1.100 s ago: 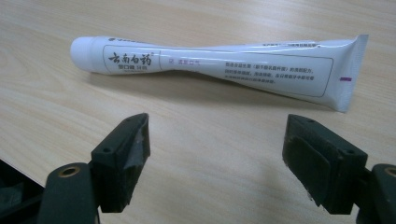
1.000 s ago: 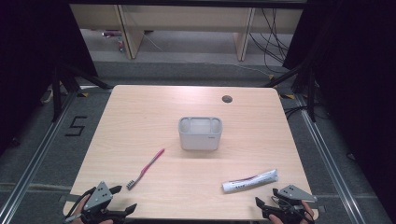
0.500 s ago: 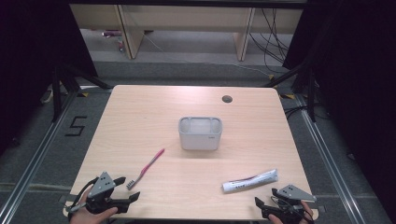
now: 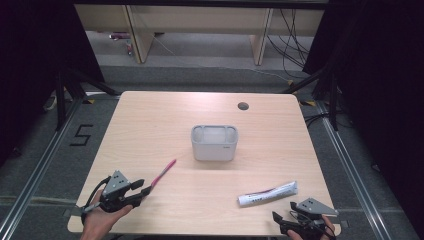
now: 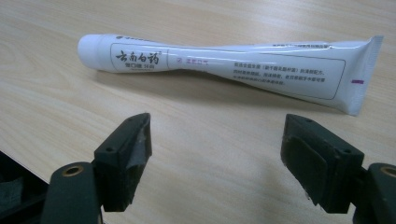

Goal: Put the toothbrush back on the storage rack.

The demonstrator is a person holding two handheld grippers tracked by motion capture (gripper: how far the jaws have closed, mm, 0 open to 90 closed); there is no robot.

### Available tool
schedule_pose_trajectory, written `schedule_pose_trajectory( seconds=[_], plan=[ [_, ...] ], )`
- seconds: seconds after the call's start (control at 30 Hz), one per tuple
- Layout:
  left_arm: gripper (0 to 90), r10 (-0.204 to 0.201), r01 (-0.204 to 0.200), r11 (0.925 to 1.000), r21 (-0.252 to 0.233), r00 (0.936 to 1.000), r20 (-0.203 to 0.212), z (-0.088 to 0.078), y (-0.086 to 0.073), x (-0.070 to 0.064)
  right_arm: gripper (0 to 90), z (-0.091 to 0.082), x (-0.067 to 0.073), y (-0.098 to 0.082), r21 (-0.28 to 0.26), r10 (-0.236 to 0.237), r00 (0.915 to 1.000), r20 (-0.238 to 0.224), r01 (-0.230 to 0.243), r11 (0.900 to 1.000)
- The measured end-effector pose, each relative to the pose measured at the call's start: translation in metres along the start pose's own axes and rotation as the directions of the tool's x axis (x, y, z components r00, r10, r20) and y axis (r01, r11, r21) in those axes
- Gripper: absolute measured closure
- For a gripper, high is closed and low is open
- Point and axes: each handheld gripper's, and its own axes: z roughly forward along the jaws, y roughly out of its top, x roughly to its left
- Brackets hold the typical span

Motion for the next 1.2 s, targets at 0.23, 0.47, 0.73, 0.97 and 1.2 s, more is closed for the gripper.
schedule_pose_trajectory(
  seconds=[0.23,0.47,0.73,0.97,1.2],
  plan=[
    [84.1,0.004,-0.003,0.9998,0.019,0.9992,-0.039,0.02,0.016,0.008,25.6,0.0,0.0,0.0,0.014,0.004,0.9999,-0.013,-0.004,1.0],
    [89.6,-0.014,0.016,0.9982,0.057,0.9989,-0.045,0.041,0.026,0.018,25.6,0.0,0.0,0.0,0.013,0.002,0.9999,-0.014,-0.002,1.0],
    [89.7,-0.066,0.069,0.9951,0.07,0.9968,-0.045,0.062,0.038,0.029,26.0,0.0,-0.001,0.0,0.013,-0.012,0.9999,0.006,0.012,1.0],
    [89.7,-0.059,0.065,0.991,0.116,0.9968,-0.054,0.081,0.048,0.029,26.0,0.002,-0.001,0.0,0.021,0.0,0.9996,-0.029,0.001,1.0],
    [89.7,-0.036,0.044,0.9865,0.158,0.9979,-0.054,0.101,0.053,0.026,26.5,0.003,0.0,0.0,0.013,0.001,0.9995,-0.032,-0.001,1.0]
  ],
)
